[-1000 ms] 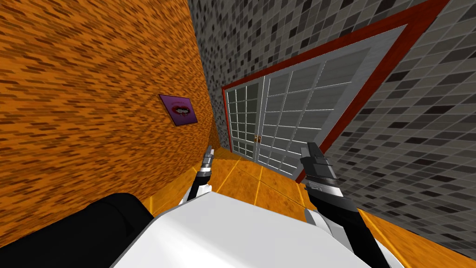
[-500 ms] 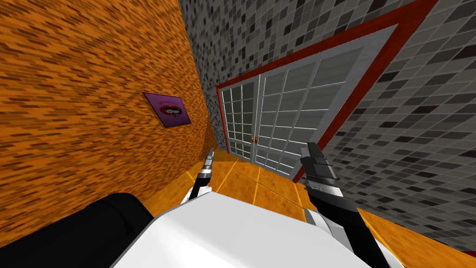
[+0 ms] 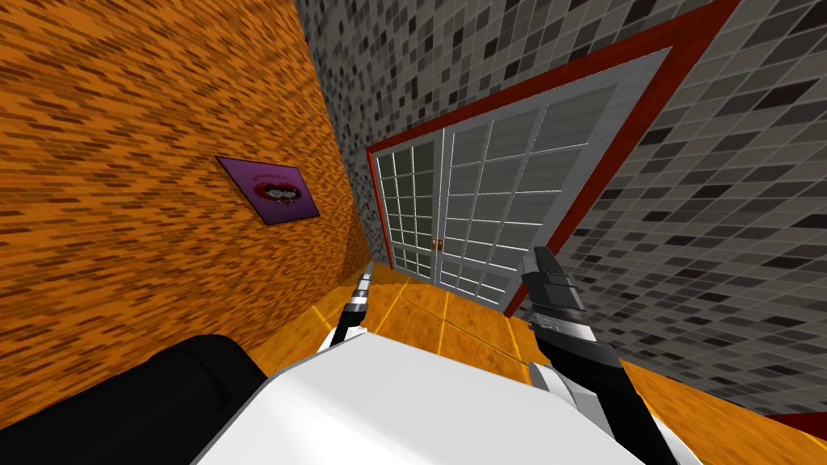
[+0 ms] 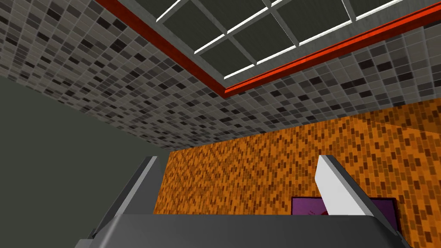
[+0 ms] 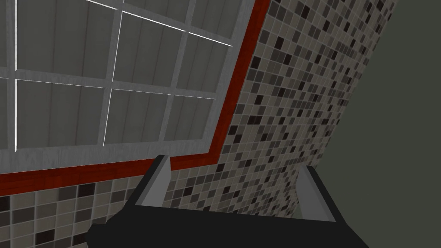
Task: Pull the door open
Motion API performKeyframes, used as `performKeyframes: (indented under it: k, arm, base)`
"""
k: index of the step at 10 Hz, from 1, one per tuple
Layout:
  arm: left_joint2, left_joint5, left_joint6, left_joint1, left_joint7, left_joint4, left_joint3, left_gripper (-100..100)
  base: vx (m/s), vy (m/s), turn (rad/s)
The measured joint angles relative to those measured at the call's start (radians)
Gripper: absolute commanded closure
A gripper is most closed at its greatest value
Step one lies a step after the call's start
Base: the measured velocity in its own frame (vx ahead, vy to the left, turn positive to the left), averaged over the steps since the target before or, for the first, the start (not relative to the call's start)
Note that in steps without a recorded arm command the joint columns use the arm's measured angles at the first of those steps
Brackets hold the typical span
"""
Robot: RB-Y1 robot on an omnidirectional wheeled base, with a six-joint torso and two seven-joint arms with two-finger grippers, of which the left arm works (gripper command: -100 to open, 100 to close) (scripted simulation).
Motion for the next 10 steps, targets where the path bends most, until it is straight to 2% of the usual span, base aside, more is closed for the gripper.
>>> performKeyframes:
  k: [3,10]
  arm:
    - [0.007,-0.008,-0.024,-0.013,-0.061,0.072,0.007,-100]
    - [0.012,-0.030,-0.056,-0.030,-0.216,0.204,0.017,-100]
  base:
    - [0.114,-0.034,-0.098]
    - [0.107,-0.025,-0.098]
